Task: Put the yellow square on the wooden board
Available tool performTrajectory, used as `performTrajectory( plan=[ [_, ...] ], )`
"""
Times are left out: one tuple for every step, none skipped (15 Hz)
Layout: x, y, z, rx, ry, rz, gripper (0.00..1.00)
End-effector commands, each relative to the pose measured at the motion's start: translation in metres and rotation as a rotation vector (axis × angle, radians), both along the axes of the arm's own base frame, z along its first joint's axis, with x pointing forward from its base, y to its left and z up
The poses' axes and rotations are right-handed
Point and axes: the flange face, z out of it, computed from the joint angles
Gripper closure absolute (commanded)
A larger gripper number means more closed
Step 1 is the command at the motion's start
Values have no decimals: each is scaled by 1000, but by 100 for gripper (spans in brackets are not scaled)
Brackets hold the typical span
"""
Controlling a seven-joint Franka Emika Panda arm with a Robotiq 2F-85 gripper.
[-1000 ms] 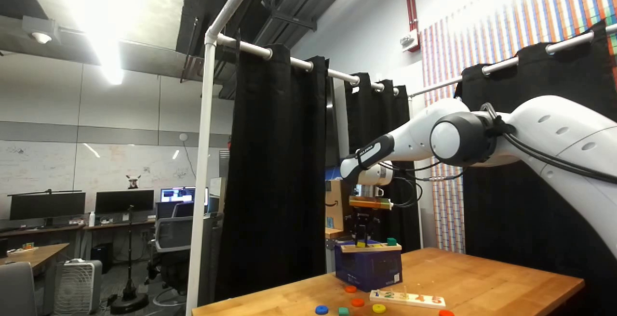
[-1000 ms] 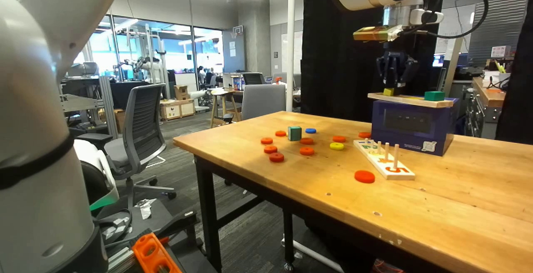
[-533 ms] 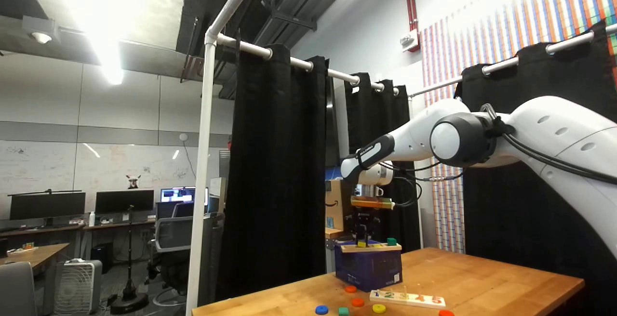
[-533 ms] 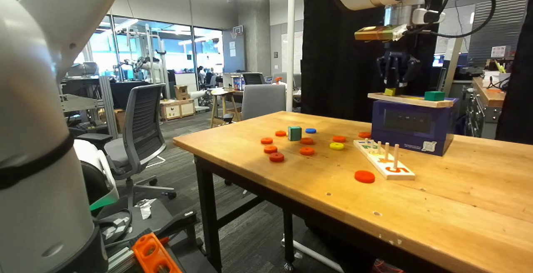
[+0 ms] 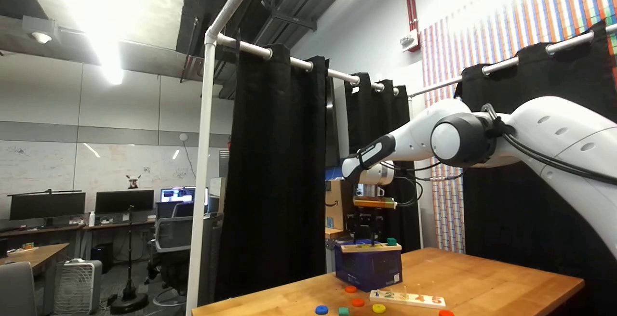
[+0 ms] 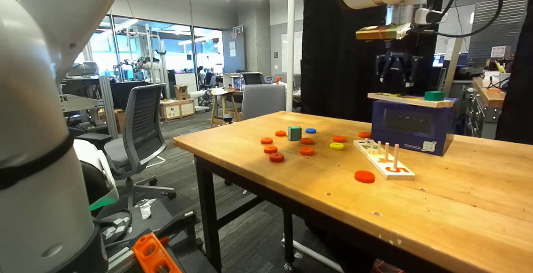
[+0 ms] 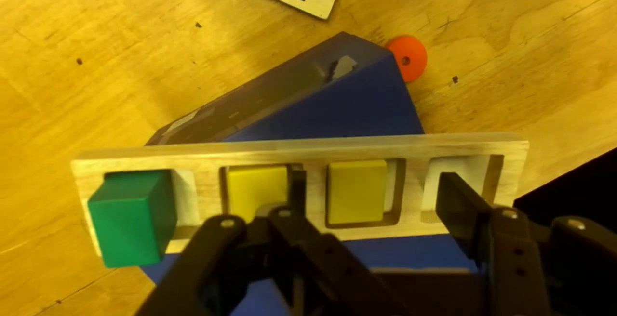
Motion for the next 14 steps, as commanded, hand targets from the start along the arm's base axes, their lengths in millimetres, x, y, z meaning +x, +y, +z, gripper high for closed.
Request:
performTrajectory(
  plan=[
    [5, -4, 8, 2, 3, 17, 1],
    [5, -4, 9, 3, 4, 17, 0],
    [4, -4, 11, 3, 5, 19, 0],
    [3, -3, 15, 4, 7, 20, 0],
    [1, 0, 21, 1, 7, 22, 0],
    [-1, 2, 28, -2, 7, 26, 0],
    [-6, 6, 40, -2, 12, 31, 0],
    [-10, 9, 51, -3, 21, 33, 0],
    [-17, 13, 65, -10, 29, 36, 0],
    [-25, 18, 80, -15, 34, 43, 0],
    [-35, 24, 97, -20, 35, 50, 0],
    [-43, 29, 112, -20, 38, 57, 0],
    [-53, 34, 126, -29, 41, 64, 0],
    [-67, 39, 143, -34, 43, 80, 0]
  ],
)
